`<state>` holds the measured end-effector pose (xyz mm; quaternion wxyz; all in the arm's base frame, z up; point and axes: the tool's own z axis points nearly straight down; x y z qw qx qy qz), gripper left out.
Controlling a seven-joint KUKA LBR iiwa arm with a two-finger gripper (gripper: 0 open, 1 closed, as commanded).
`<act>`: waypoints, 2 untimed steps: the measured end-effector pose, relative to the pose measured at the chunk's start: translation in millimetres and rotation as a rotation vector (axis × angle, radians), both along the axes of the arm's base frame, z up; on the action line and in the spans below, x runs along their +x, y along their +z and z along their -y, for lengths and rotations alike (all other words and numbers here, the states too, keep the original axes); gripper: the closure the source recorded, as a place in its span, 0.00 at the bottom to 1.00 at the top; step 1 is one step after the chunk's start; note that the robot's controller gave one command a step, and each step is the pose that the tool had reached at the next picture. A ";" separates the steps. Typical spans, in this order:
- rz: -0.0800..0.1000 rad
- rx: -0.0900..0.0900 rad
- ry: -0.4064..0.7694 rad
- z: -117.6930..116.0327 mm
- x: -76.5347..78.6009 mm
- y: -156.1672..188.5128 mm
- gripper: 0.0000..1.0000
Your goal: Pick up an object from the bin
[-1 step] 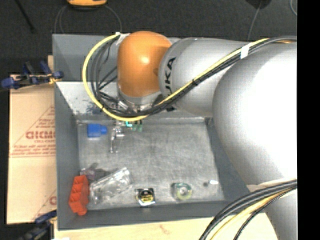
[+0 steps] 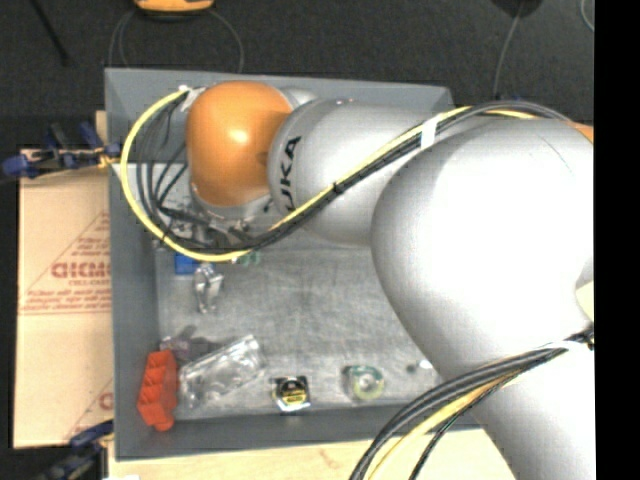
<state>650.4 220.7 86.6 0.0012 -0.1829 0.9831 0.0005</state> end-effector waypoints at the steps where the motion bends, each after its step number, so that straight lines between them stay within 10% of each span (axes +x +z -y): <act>1: 0.003 0.003 -0.005 0.3 1.3 2.6 1.00; 2: 0.010 0.005 -0.018 1.2 -6.5 74.1 1.00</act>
Offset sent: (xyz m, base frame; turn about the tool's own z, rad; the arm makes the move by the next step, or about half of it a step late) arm 0.0000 0.0000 0.0000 0.0000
